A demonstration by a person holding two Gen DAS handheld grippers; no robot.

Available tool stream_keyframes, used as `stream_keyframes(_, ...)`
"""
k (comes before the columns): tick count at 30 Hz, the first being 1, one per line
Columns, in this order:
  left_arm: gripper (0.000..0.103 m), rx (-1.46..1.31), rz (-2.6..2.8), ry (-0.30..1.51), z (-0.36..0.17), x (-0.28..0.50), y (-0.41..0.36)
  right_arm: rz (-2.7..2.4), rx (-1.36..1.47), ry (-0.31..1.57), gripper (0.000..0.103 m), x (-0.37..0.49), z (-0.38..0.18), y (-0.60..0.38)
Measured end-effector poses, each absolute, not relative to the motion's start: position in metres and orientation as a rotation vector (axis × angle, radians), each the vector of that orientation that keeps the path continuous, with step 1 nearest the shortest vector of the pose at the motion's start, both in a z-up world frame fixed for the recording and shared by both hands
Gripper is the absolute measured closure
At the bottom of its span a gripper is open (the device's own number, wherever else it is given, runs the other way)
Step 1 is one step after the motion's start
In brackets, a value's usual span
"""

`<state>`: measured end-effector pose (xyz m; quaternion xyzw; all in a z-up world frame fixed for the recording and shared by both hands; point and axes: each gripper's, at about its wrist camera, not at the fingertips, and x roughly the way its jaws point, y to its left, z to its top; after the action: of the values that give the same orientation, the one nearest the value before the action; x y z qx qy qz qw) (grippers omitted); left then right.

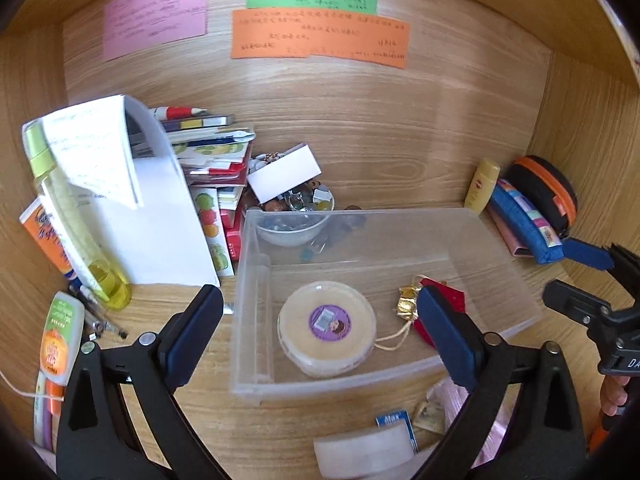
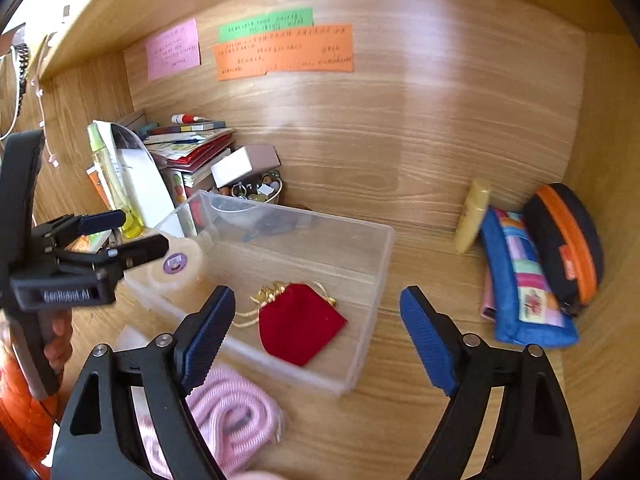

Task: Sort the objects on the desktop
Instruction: 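Grasp the white lid with the left gripper while the right grasps the pink HYNTOOR device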

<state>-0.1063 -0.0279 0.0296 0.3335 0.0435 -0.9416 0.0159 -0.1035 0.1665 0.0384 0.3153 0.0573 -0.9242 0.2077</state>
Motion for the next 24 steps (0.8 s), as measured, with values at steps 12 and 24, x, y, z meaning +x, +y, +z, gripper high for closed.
stream_keyframes(12, 0.004, 1.121, -2.978, 0.087, 0.029, -0.059, -0.017, -2.636, 0.853, 0.178, 0.016, -0.049, 0.024, 0.192)
stream_keyframes(24, 0.004, 1.415, -2.879, 0.175, -0.014, -0.049, -0.011, -2.472, 1.044, 0.046, 0.016, -0.017, -0.025, 0.200)
